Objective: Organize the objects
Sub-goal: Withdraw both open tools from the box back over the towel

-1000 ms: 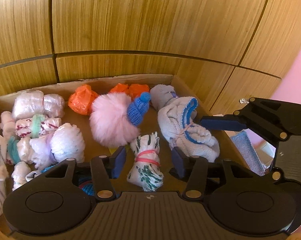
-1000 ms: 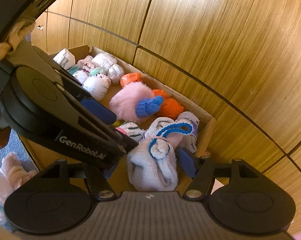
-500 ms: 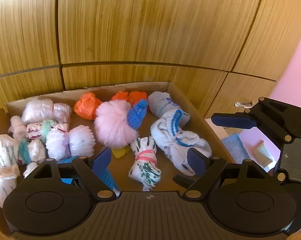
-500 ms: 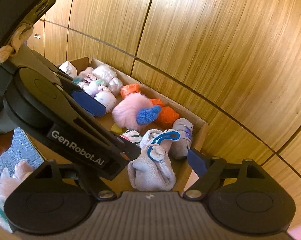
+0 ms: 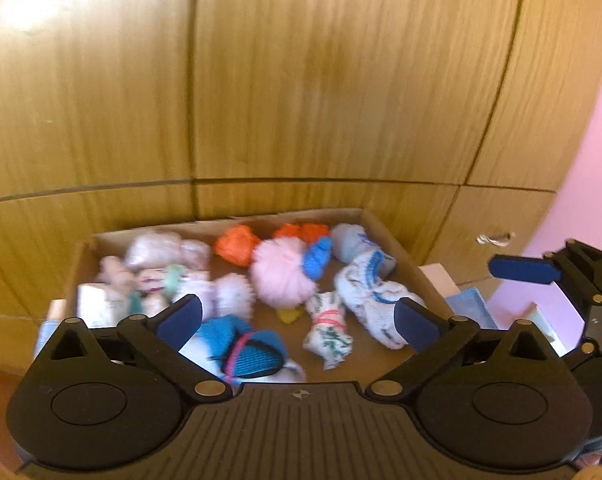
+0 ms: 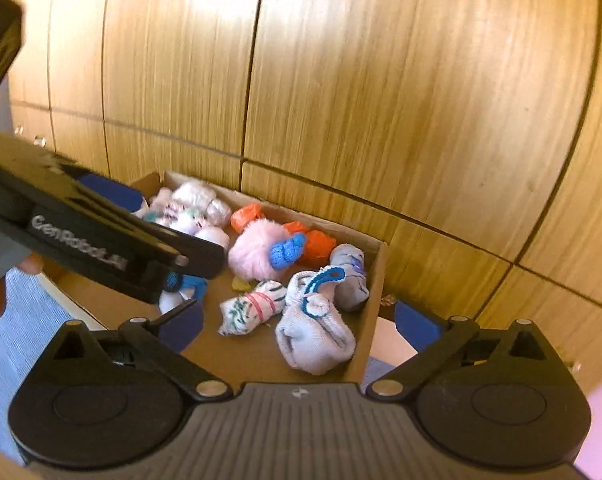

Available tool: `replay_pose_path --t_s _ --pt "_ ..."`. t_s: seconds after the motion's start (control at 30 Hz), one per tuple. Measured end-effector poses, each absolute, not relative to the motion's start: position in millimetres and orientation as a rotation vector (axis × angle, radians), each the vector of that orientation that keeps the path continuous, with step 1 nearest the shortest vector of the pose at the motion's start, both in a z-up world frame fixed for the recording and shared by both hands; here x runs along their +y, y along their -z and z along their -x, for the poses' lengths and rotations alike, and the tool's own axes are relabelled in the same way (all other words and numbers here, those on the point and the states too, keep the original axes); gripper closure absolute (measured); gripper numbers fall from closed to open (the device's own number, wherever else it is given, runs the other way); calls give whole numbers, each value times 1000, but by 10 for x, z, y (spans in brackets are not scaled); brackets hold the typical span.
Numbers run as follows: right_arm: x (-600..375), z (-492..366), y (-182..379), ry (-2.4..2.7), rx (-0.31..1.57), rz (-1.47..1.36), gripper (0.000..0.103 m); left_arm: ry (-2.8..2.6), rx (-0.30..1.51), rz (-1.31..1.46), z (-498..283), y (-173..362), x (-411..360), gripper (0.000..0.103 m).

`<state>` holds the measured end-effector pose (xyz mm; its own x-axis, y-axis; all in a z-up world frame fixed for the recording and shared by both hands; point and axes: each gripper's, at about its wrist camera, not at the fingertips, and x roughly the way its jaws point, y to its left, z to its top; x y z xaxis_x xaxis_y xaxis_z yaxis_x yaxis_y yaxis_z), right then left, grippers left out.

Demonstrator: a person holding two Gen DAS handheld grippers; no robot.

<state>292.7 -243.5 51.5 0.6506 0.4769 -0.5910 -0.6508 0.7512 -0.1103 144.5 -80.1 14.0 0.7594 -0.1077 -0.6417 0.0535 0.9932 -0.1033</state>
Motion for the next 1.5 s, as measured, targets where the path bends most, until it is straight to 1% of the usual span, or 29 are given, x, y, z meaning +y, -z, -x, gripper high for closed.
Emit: replay_pose_path --t_s 0.27,0.73,1.03,1.27,1.5 --pt "-2407 -2665 -622 -619 583 210 1 35 690 97 -1125 -204 -570 1" --pt "-2372 -1991 -657 -644 514 190 1 6 666 105 -605 -162 -342 0" --pt "-2377 -1603 -452 -657 503 185 1 21 603 11 -165 -73 -366 0" --pt "-2562 -1401 -166 -645 501 131 1 87 478 -81 359 184 -300 0" --pt "-2570 -1364 9 -642 509 144 1 139 471 -124 611 448 -265 0"
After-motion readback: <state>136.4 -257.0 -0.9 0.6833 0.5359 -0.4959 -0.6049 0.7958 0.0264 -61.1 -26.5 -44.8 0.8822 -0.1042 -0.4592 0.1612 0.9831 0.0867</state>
